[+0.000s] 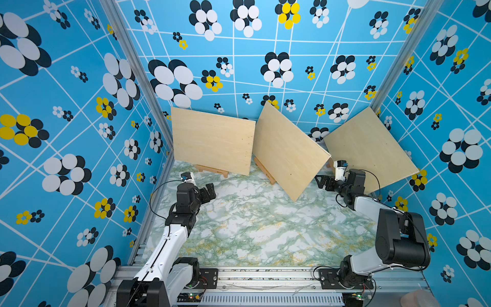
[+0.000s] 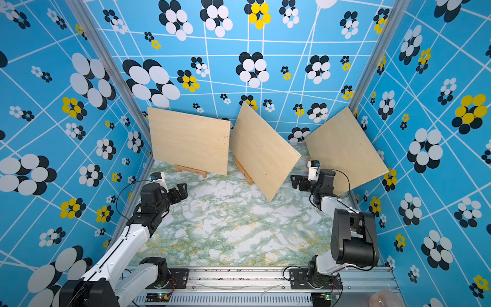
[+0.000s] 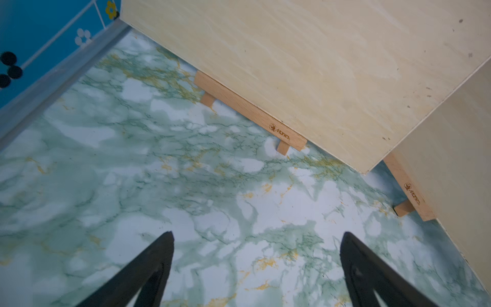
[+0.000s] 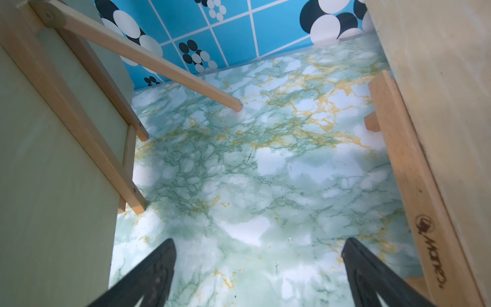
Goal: Assemble the easel
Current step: Reset both arms
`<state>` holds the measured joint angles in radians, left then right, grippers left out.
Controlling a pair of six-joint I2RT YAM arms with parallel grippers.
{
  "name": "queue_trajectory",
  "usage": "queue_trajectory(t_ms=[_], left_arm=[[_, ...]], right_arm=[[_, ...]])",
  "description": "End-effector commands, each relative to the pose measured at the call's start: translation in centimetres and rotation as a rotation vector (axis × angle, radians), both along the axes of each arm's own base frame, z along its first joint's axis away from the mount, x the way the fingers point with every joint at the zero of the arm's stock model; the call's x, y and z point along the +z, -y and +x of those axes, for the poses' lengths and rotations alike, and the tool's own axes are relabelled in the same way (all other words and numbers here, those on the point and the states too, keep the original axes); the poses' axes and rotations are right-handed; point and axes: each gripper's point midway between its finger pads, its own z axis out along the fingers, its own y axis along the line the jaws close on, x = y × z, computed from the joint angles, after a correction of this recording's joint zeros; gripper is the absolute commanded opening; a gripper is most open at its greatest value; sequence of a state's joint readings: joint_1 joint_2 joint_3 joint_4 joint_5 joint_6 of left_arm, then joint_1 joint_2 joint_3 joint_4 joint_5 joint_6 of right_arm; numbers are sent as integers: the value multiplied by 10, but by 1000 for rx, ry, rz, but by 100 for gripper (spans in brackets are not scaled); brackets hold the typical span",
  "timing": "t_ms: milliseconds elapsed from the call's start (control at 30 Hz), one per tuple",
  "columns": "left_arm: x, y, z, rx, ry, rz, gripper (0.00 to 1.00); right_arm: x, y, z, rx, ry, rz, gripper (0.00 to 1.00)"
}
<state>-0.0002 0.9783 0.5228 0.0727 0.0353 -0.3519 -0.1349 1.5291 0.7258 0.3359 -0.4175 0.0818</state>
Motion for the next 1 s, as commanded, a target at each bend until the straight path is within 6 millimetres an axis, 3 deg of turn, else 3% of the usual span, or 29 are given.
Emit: queue_trajectory(t_ms=[0,133,333,667,867,967], left_arm=[[22,-19,12,27,88,105,99],[14,-25,18,21,107,162,99],[-9,-26,31,-38,142,247,99],[-60,0,40,-168,266,250,99],[-71,-3,57,-146,165,264,99],[-70,-3,58,-140,163,273,99]], right_arm=[[6,-1,2,28,-2,-51,99],[-24,0,-13,3,-2,-57,99],[-15,-11,-20,25,135,-151,99],[-13,-7,-29,-22,225,-184,99],[-12,-2,-36,-72,269,-210,99],[-23,-2,-41,-81,287,-231,100]])
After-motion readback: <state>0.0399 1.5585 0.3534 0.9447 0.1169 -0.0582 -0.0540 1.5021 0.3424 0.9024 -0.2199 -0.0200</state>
